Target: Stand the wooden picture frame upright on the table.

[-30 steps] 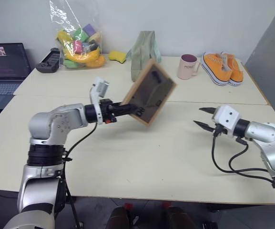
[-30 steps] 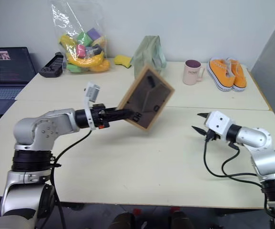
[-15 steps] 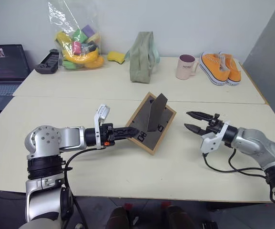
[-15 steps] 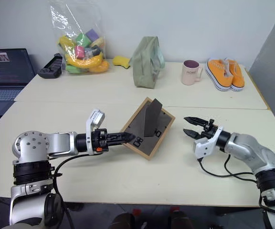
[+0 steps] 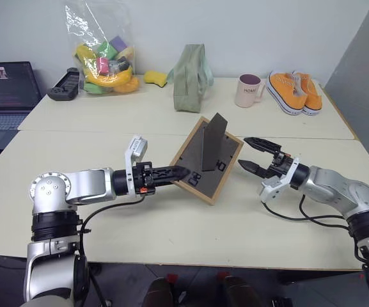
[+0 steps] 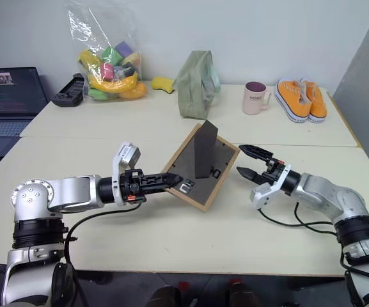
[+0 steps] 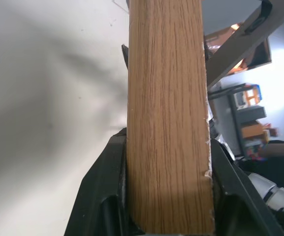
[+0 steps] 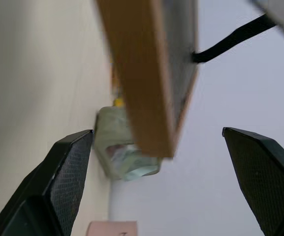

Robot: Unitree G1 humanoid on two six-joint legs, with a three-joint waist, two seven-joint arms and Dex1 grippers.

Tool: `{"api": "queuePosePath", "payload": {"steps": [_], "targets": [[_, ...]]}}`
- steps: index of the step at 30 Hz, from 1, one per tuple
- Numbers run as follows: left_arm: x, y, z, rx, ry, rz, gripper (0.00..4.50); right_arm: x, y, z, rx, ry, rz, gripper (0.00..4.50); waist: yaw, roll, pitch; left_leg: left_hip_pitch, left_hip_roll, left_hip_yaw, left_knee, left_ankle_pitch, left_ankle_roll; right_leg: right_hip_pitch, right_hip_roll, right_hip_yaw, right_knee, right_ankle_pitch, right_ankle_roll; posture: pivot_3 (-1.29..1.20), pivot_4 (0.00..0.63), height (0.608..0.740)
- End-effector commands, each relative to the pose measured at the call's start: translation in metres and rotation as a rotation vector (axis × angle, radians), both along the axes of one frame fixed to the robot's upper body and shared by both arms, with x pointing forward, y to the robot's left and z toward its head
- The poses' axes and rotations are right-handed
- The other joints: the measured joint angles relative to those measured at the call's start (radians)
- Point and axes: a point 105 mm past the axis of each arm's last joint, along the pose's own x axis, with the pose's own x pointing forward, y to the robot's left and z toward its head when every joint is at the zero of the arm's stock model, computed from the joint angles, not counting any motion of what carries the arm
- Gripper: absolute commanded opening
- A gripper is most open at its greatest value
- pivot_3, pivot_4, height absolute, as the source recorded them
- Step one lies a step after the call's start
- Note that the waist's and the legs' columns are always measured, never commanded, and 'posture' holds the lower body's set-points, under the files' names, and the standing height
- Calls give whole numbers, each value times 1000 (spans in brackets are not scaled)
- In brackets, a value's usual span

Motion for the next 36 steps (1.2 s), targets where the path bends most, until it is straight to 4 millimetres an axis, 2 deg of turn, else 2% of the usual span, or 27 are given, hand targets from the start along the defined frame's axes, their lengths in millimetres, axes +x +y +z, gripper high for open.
{"api": "queuePosePath", "payload": {"steps": [1,10,14,23,30,36], "targets": [[1,-9,19,-64,-49,12,1339,-8,17,30,82,-118,73,4418,4,0,0,0,0,0,0,0,0,0,0,0,0,0,0,0,150,740],[0,-11,19,-59,-53,8,1339,-9,29,19,92,-88,98,4418,12,0,0,1,-1,0,0,0,0,2,0,0,-1,0,0,0,150,740],[0,-11,19,-54,-55,6,1339,-7,28,15,93,-67,93,3727,12,0,0,1,-1,0,0,0,0,2,0,0,-1,0,0,0,150,740],[-1,-11,19,-50,-57,1,1339,-5,24,14,84,-48,92,1606,12,0,0,2,-1,0,0,0,0,2,0,0,-1,0,0,0,150,740],[-5,-10,21,-33,-74,-21,1339,-4,22,19,111,-61,84,1489,12,-1,0,2,-1,0,0,0,0,3,0,0,-1,0,0,0,150,740],[-4,-8,31,-36,-110,-20,1339,-3,22,18,110,-47,79,1489,12,-1,0,2,-1,-1,0,0,0,3,0,0,-1,0,0,0,150,740]]}}
